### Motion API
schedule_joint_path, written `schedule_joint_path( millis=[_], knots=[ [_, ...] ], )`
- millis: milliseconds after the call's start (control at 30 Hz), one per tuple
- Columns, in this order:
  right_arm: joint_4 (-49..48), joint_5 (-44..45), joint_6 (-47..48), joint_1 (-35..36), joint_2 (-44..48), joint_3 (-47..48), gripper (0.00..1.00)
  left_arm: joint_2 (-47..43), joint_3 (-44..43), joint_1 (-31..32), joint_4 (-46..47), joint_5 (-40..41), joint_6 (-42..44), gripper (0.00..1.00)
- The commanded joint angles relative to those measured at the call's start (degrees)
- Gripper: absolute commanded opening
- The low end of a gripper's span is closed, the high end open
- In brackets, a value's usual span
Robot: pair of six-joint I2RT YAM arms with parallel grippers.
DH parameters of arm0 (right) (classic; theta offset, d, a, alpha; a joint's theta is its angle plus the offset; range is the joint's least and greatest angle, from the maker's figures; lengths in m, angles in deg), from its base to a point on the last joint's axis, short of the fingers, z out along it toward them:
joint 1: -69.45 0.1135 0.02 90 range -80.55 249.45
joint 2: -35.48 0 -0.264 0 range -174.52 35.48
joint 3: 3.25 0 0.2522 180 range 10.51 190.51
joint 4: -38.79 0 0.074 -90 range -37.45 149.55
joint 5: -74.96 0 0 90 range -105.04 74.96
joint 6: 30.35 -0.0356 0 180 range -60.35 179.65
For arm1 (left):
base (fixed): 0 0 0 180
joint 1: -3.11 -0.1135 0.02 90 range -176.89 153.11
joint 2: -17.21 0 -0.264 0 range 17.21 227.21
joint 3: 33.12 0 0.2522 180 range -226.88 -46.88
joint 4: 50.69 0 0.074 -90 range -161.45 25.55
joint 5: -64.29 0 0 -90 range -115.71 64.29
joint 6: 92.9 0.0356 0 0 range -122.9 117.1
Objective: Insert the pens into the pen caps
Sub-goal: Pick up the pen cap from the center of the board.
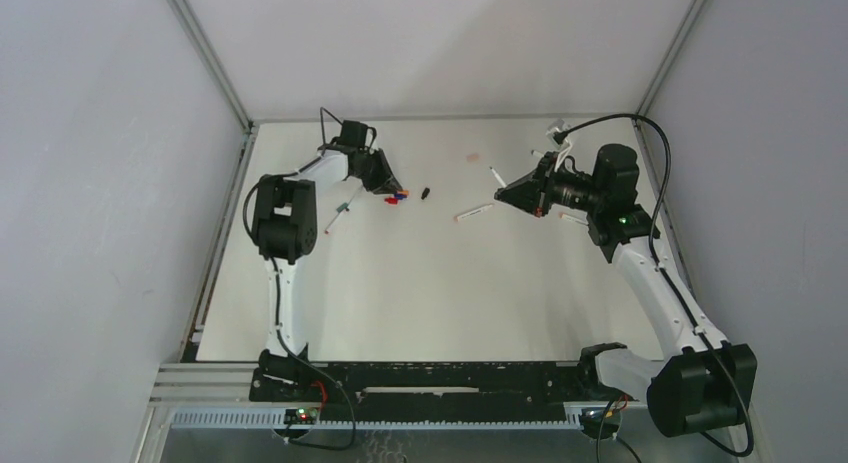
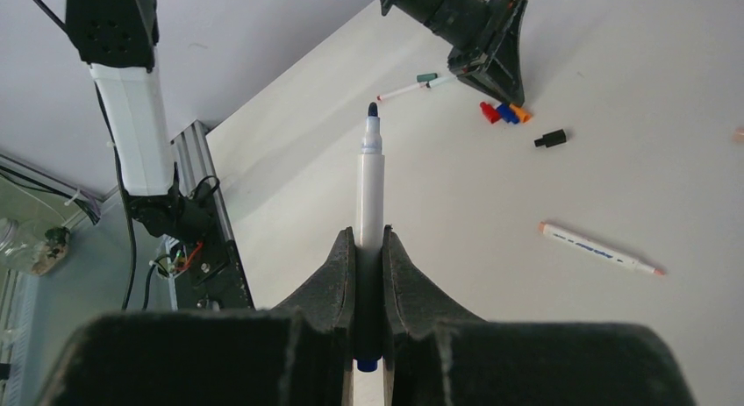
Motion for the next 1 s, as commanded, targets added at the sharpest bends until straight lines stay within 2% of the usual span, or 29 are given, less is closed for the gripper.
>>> schedule_joint_path(
  millis=[0, 400, 600, 800, 967],
  knots=[
    [-2.7, 0.0, -1.3, -0.6, 2.2, -0.7, 0.00, -4.1, 6.6, 1.7, -2.5, -0.9, 3.9, 0.24],
    [-2.7, -0.1, -1.6, -0.6, 4.0, -2.0, 0.00, -14.0, 21.0, 3.9, 1.5, 1.1, 4.9, 0.30],
    [-2.8, -0.1, -1.7, -0.6, 4.3, -2.3, 0.00, -16.7, 23.7, 4.0, 1.7, 2.2, 5.5, 0.34],
    [-2.6, -0.1, -1.5, -0.6, 4.5, -2.4, 0.00, -18.3, 25.9, 4.6, 2.0, 1.9, 7.3, 0.44],
    [-2.9, -0.1, -1.5, -0.6, 4.2, -2.4, 0.00, -17.8, 26.0, 5.1, 2.0, 3.0, 8.5, 0.45]
  ],
)
